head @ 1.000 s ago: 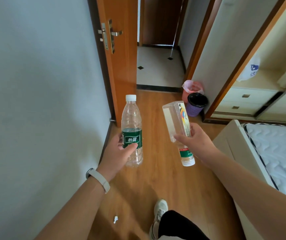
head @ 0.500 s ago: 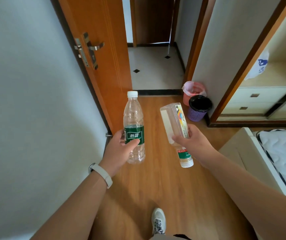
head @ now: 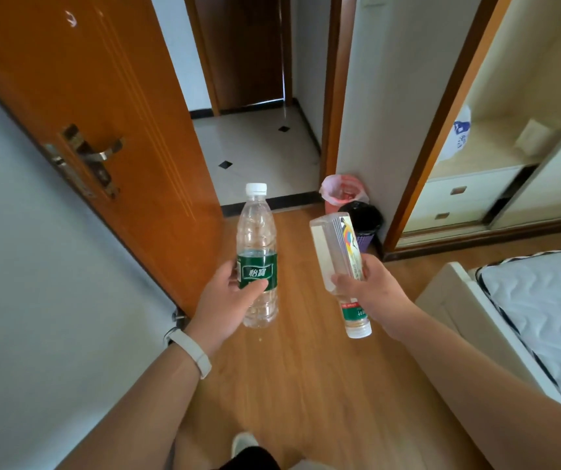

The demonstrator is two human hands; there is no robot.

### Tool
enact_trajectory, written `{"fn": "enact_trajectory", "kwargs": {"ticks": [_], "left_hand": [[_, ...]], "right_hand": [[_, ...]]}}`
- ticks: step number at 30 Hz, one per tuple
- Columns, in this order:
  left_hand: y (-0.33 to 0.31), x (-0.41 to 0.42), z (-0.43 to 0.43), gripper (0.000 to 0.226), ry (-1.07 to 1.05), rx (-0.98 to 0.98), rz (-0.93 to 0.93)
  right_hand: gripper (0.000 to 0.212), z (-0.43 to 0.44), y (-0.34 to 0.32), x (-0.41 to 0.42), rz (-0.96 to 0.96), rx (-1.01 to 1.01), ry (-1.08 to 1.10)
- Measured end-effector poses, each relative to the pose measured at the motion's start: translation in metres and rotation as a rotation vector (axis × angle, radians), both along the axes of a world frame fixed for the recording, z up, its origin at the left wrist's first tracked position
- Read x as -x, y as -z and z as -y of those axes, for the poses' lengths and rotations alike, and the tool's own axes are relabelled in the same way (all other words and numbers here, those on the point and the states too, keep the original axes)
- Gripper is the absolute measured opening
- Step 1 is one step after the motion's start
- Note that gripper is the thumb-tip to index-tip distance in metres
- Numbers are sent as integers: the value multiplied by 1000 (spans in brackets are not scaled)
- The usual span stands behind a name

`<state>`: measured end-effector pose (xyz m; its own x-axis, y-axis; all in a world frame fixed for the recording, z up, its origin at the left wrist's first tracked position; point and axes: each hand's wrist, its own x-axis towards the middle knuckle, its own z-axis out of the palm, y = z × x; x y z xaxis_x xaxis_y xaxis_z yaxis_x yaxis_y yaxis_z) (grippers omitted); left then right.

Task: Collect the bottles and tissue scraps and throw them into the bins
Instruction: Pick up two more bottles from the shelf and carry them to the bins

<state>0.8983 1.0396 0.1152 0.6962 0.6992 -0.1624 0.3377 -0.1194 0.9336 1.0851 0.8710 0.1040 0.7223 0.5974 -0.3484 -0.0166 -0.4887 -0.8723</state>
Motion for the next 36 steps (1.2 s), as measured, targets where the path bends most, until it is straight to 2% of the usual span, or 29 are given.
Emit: {"fn": "enact_trajectory", "kwargs": {"ticks": [9,15,22,29,36], "left_hand": [[26,-87,-79,35,76,101,19],[39,-162,-174,41,127,125,11],[46,-245,-275,37,187,135,13],[52,-304,-302,41,284,134,5],[71,-374,-338,40,284,150,-41]], "right_hand": [[54,-66,13,-66,16,46,109],[58,-149,8,-127,17,78,183],[58,-245,7,-181,26,70,250],[54,-283,14,-226,-33,63,316],[53,-307,41,-304,-76,91,355]]}}
